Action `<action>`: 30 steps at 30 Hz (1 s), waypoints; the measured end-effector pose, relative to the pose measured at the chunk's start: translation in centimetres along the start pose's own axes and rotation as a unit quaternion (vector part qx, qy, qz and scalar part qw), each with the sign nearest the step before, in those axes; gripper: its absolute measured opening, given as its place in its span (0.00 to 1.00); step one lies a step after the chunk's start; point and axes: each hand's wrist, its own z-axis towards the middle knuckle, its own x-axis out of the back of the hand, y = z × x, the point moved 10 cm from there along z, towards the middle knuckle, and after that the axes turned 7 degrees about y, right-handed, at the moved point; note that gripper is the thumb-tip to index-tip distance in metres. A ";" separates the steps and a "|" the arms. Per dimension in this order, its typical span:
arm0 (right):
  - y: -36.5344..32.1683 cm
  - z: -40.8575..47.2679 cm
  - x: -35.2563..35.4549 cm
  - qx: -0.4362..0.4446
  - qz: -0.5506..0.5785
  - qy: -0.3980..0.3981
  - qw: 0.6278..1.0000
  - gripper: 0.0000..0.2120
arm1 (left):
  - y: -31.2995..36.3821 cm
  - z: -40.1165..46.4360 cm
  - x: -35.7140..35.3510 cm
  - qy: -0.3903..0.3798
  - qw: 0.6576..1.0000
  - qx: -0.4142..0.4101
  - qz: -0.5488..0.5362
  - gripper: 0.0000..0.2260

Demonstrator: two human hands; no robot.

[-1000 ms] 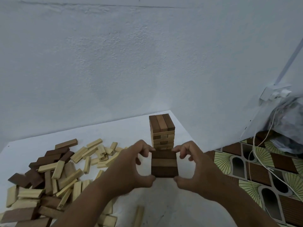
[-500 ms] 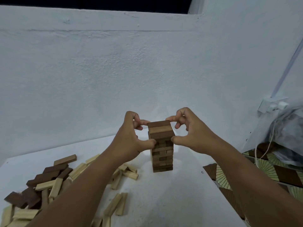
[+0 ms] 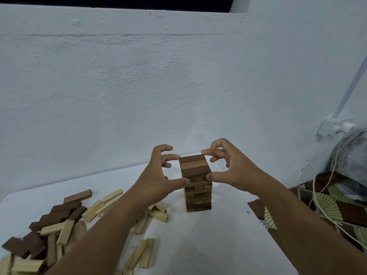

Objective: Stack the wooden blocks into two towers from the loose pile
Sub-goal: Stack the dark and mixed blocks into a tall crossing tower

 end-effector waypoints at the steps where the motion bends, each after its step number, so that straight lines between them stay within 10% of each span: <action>1: 0.1 -0.1 0.1 -0.005 0.012 0.000 1.000 0.26 | -0.1 -0.3 0.0 -0.005 1.000 0.001 -0.003 0.39; 11: 1.8 -3.3 -3.4 -0.047 -0.036 0.002 0.998 0.34 | -1.1 -4.4 -3.1 -0.022 0.998 0.039 0.045 0.19; 30: 1.9 -2.9 -3.6 -0.013 -0.118 0.018 0.993 0.25 | 0.0 -5.1 -4.2 -0.015 0.991 0.122 0.060 0.32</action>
